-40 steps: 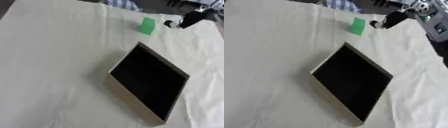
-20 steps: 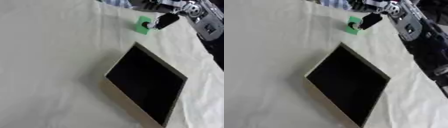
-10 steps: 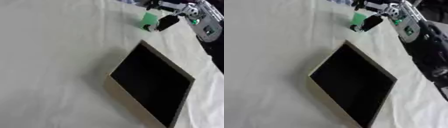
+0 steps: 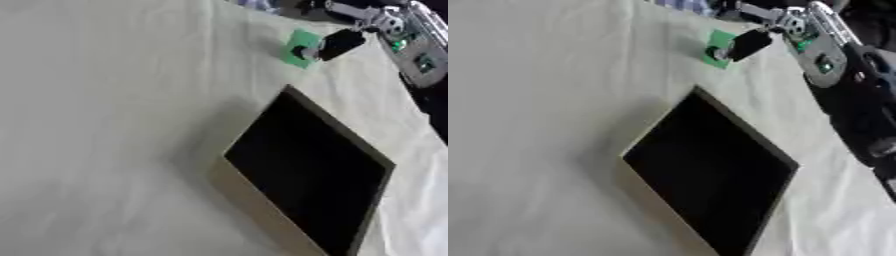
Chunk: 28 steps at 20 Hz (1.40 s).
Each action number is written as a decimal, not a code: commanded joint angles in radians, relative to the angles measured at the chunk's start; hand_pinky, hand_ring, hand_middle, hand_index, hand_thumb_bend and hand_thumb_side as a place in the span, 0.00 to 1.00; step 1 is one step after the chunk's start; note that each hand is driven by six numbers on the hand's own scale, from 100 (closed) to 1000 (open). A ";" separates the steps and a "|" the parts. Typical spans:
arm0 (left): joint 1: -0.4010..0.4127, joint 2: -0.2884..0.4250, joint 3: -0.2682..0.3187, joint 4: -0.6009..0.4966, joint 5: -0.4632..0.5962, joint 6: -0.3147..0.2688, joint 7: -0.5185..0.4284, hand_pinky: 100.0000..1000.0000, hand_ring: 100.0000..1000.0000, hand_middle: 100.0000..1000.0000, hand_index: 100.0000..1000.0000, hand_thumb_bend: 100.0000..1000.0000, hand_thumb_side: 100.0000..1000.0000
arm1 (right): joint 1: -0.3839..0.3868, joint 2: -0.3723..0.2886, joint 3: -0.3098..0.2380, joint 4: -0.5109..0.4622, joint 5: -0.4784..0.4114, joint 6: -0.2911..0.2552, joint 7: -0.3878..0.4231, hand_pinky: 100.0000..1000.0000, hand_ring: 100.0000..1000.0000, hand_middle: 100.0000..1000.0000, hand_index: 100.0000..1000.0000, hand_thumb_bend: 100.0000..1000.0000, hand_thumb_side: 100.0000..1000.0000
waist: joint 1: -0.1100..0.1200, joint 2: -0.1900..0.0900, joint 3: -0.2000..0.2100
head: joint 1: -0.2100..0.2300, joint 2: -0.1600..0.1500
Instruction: Pick up objects on the table and place them in the box.
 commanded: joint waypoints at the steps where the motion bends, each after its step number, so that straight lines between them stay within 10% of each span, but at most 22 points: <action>1: -0.008 0.021 0.002 -0.019 -0.004 0.001 -0.003 0.55 0.61 0.58 0.78 0.00 0.69 | -0.006 -0.042 -0.022 -0.002 0.007 0.006 -0.003 0.95 0.99 0.87 1.00 0.27 0.37 | 0.006 -0.013 0.004 | -0.005 -0.020; 26: 0.000 0.017 0.002 -0.019 -0.022 0.007 -0.004 0.54 0.60 0.58 0.77 0.00 0.70 | 0.009 -0.036 -0.049 0.056 -0.042 0.032 -0.053 0.86 0.92 0.70 0.94 0.11 0.42 | -0.001 0.037 0.010 | -0.009 -0.039; 28: 0.000 0.017 0.002 -0.019 -0.022 0.008 -0.004 0.54 0.60 0.57 0.77 0.00 0.70 | 0.006 -0.032 -0.057 0.053 -0.050 0.040 -0.060 0.80 0.83 0.49 0.80 0.00 0.34 | -0.001 0.037 0.010 | -0.010 -0.039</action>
